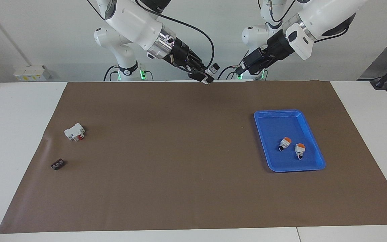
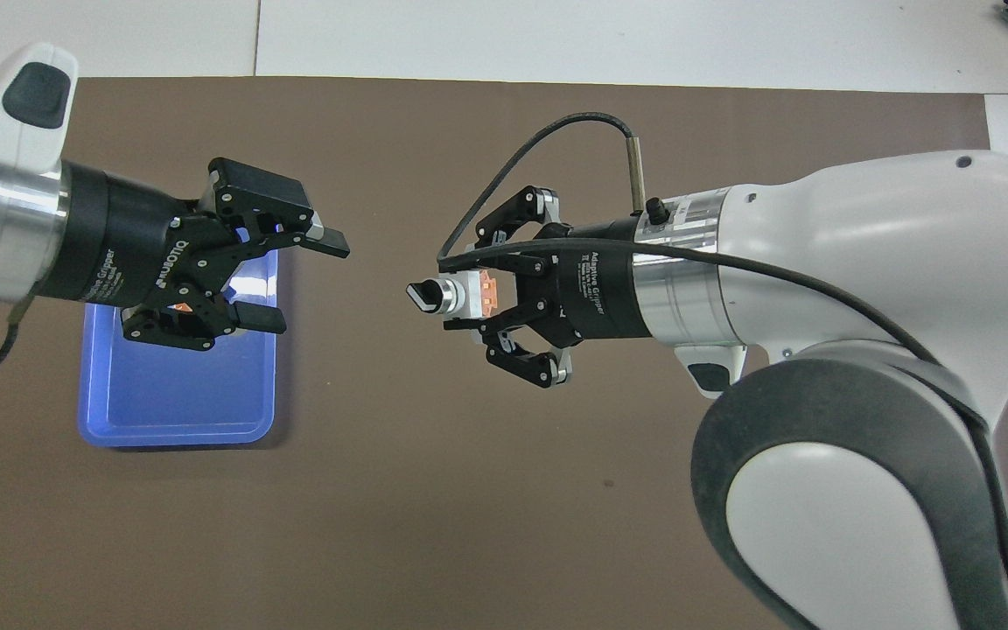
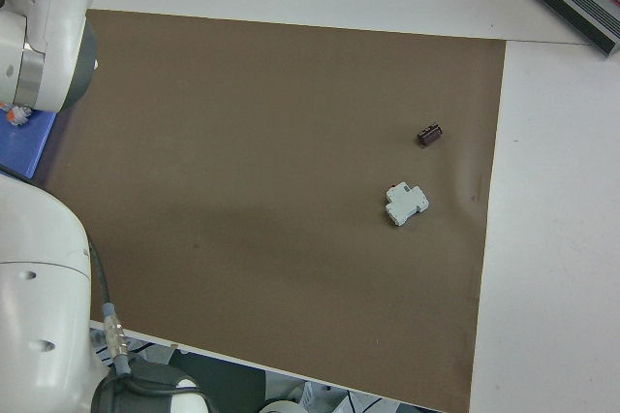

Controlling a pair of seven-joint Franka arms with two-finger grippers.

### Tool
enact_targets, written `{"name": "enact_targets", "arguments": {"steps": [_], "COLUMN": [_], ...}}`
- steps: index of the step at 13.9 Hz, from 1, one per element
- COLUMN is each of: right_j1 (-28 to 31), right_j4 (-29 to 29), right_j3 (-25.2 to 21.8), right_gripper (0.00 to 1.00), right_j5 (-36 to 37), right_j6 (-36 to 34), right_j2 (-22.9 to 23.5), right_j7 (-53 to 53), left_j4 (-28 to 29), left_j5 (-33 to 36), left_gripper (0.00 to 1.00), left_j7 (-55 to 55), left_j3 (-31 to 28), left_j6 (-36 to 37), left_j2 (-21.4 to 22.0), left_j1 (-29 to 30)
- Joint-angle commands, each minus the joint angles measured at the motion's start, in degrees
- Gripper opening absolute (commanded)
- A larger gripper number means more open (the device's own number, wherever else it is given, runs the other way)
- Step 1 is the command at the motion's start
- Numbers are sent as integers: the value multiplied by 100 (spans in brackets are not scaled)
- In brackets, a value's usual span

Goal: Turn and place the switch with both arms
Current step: 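Raise the left gripper toward the switch held by the right gripper, then close the left gripper on the switch end facing it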

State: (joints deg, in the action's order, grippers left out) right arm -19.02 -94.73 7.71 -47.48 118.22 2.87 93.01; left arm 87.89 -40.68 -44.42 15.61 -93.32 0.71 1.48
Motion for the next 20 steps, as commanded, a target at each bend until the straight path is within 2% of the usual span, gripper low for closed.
{"name": "enact_targets", "arguments": {"steps": [1,5,8,10,15,18,20], "right_j1": [30,39,92,92,92,101,101], "right_j4": [-99,-90,-64,-72,-64,-55,-55], "right_j3": [29,29,29,29,29,29,29], "right_gripper": [0,0,0,0,0,0,0], "right_j5": [-43,-42,-42,-42,-42,-42,-42], "right_j6": [96,87,104,17,17,17,34], "right_j2": [-68,-68,-33,-50,-50,-41,-41], "right_j7": [94,86,94,103,103,112,112], "left_j4": [88,175,281,359,378,378,386], "left_j5": [-300,-362,-371,-371,-371,-371,-362], "left_gripper": [85,74,61,57,37,27,24], "left_j7": [-269,-278,-820,-902,-770,-770,-770], "left_j3": [65,355,355,355,355,347,347], "left_j6": [-195,-643,-818,-968,-1407,-1443,-1452], "left_j2": [113,157,210,228,219,201,210], "left_j1": [-34,-95,-367,-473,-421,-412,-429]}}
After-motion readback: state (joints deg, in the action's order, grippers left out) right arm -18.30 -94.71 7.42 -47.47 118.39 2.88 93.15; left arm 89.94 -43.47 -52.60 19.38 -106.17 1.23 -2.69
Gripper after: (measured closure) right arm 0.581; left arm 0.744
